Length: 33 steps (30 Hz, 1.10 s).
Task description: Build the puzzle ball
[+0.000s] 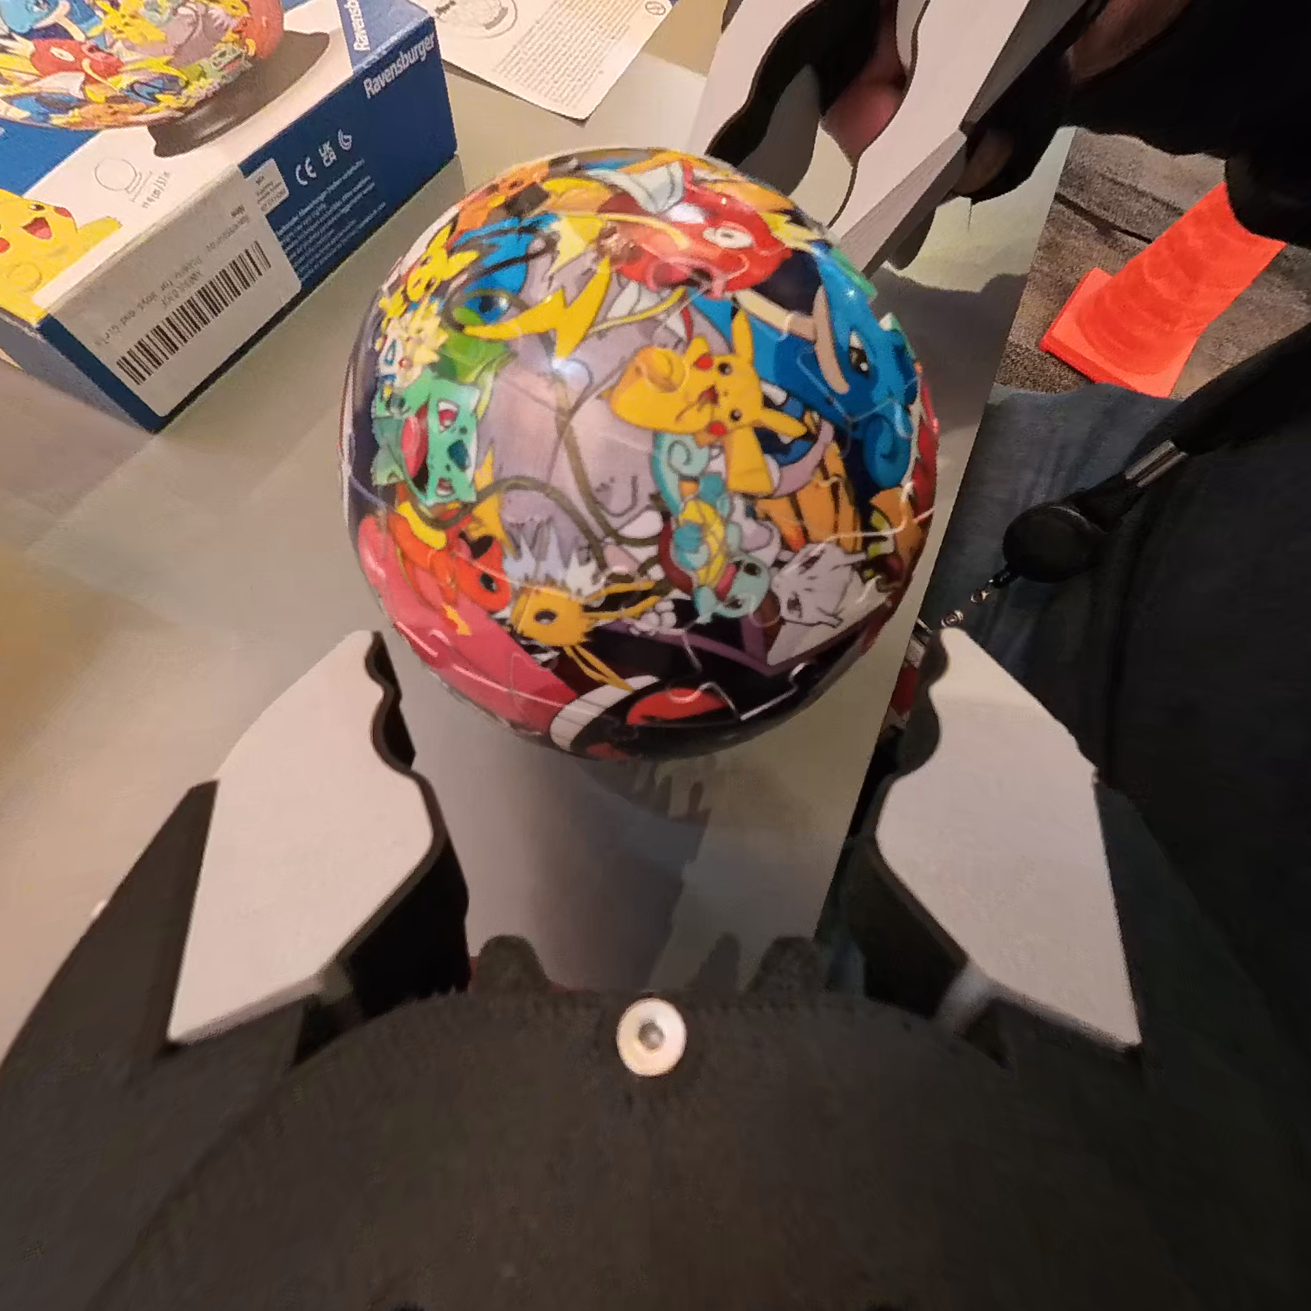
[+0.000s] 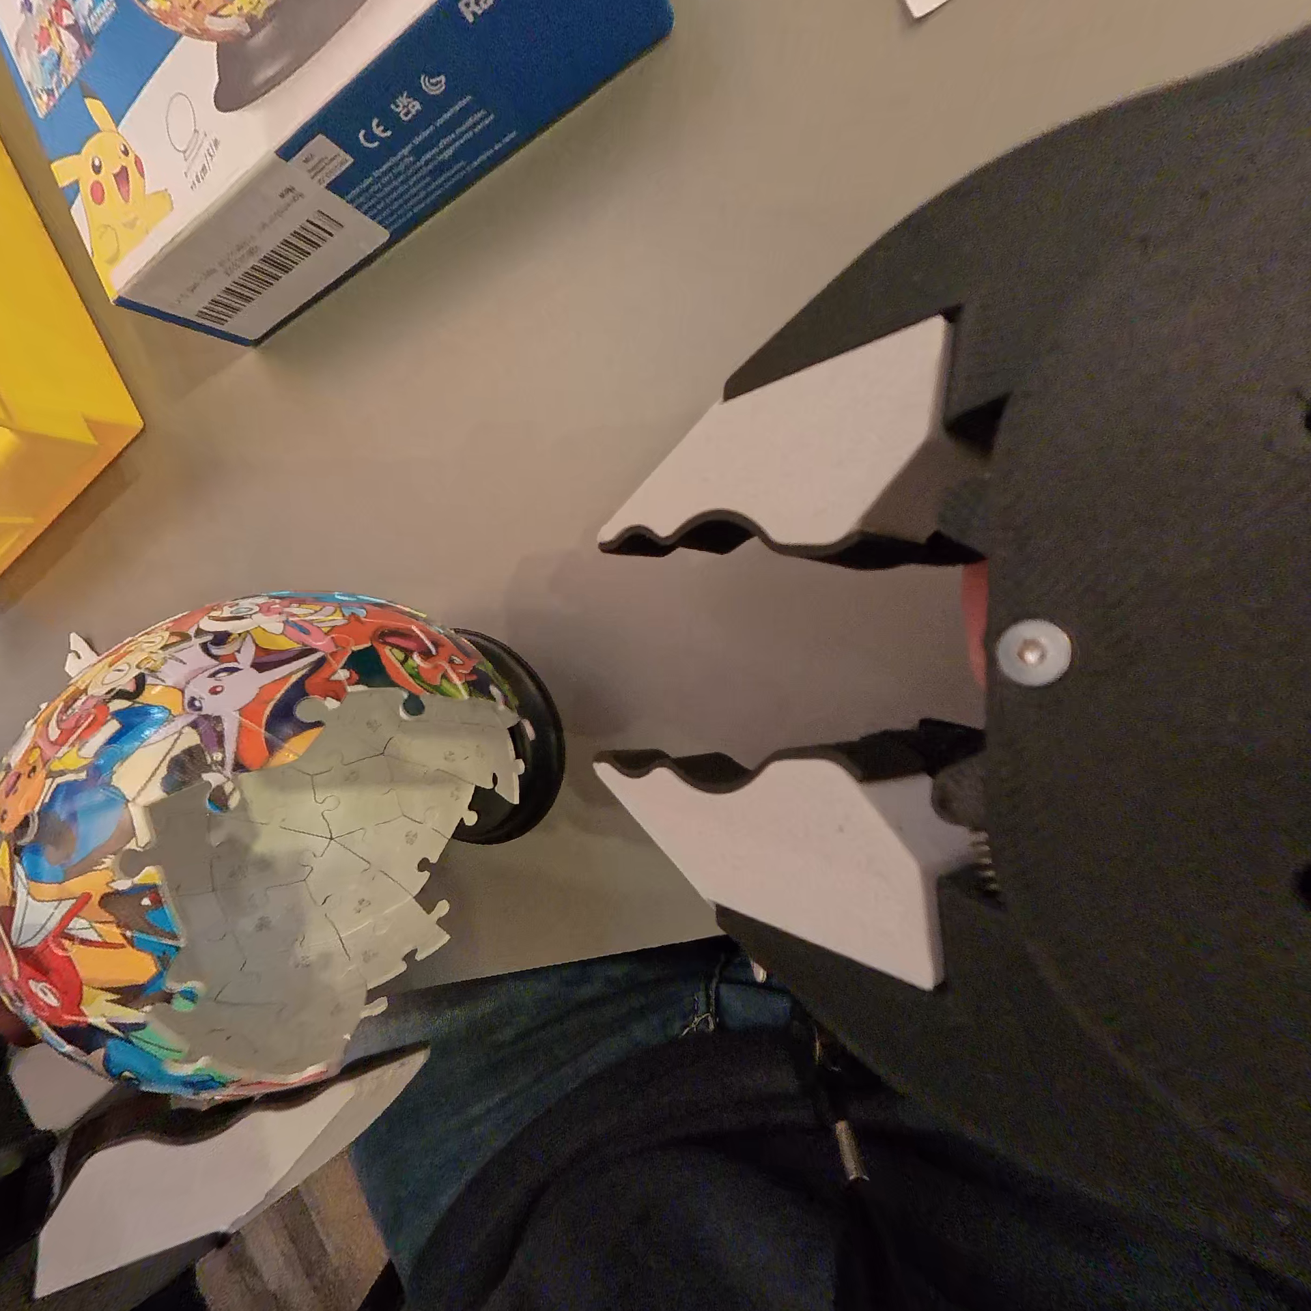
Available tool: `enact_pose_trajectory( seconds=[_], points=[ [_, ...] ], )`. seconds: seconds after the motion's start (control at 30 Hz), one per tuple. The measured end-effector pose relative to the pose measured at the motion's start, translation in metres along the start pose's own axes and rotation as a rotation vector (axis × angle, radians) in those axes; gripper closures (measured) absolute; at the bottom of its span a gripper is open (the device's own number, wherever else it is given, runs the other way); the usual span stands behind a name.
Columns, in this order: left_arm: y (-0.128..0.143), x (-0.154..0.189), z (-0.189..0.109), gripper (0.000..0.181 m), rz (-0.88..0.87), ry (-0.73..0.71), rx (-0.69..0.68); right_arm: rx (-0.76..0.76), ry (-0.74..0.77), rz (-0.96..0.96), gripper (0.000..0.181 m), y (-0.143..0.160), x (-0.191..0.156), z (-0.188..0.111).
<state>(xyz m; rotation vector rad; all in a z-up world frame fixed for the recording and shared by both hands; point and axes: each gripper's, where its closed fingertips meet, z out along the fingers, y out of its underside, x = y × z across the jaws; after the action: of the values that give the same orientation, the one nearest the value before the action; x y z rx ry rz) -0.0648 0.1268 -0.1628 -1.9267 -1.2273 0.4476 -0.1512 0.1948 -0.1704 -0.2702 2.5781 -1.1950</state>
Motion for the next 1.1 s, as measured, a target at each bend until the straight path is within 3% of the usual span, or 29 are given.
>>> enact_pose_trajectory(
  seconds=[0.37, 1.1],
  points=[
    [0.002, -0.003, 0.001, 0.061, -0.001, -0.014, 0.0, -0.019, -0.022, -0.001, 0.127, 0.002, -0.002, 0.006],
    [-0.005, -0.004, 0.0, 0.065, 0.031, -0.052, 0.007, -0.097, -0.023, -0.058, 0.125, 0.014, -0.008, 0.014]
  ],
)
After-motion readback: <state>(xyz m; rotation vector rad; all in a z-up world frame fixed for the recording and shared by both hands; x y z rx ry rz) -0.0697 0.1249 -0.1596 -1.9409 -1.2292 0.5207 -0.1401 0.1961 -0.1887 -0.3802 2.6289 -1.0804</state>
